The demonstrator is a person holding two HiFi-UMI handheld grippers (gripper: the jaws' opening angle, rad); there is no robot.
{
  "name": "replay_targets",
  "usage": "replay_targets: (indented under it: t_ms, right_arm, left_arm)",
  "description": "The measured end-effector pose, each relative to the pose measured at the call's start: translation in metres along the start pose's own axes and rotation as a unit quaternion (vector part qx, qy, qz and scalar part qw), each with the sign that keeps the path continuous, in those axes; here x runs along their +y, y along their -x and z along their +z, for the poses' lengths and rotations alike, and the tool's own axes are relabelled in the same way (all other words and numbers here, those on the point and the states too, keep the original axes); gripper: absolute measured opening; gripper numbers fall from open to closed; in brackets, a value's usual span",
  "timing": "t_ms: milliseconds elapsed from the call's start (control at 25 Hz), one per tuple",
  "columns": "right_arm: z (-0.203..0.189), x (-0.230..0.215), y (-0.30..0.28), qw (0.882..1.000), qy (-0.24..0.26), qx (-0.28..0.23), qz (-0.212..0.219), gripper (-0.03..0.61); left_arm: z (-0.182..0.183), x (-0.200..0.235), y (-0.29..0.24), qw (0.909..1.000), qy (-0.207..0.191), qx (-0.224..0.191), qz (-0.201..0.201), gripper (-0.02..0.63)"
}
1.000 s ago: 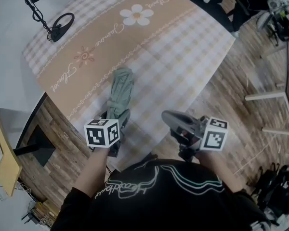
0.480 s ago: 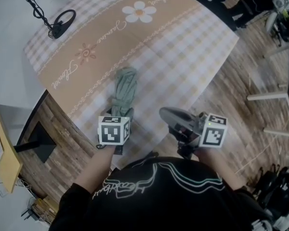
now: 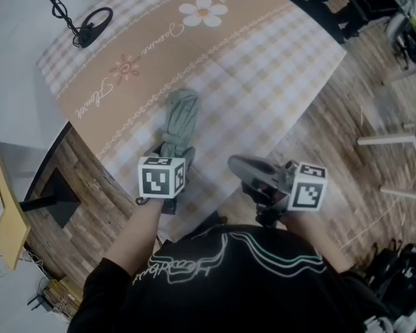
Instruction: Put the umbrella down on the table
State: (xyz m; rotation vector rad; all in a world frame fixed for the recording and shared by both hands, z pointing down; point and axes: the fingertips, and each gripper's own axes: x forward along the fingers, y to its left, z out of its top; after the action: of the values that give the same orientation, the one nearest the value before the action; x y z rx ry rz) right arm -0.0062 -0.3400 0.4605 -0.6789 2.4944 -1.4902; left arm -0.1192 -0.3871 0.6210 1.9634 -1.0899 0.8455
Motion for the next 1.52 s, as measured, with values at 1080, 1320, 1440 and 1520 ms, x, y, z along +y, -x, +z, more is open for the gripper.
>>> replay_targets:
  t_ms: [1080, 1320, 1440, 1520]
  right_arm:
    - [-0.048, 0.096, 0.072, 0.995, 0.065, 0.021, 0.073, 0.012]
    - [-0.068, 0.127, 0.1, 0.993, 0.08, 0.017, 0.089, 0.012]
    - [-0.077, 0.143, 0.114, 0.991, 0.088, 0.014, 0.101, 0.012]
    - [-0.083, 0.152, 0.123, 0.99, 0.092, 0.012, 0.107, 0.012]
  left_arm:
    - [-0.002, -0.152, 0.229, 0.9396, 0.114, -0.226, -0.23, 0.041]
    - [-0.028, -0.198, 0.261, 0.9269, 0.086, -0.258, -0.259, -0.003]
    - [-0.038, -0.215, 0.273, 0.9193, 0.083, -0.272, -0.272, -0.003]
    - [-0.045, -0.225, 0.28, 0.9164, 0.083, -0.277, -0.277, -0.003]
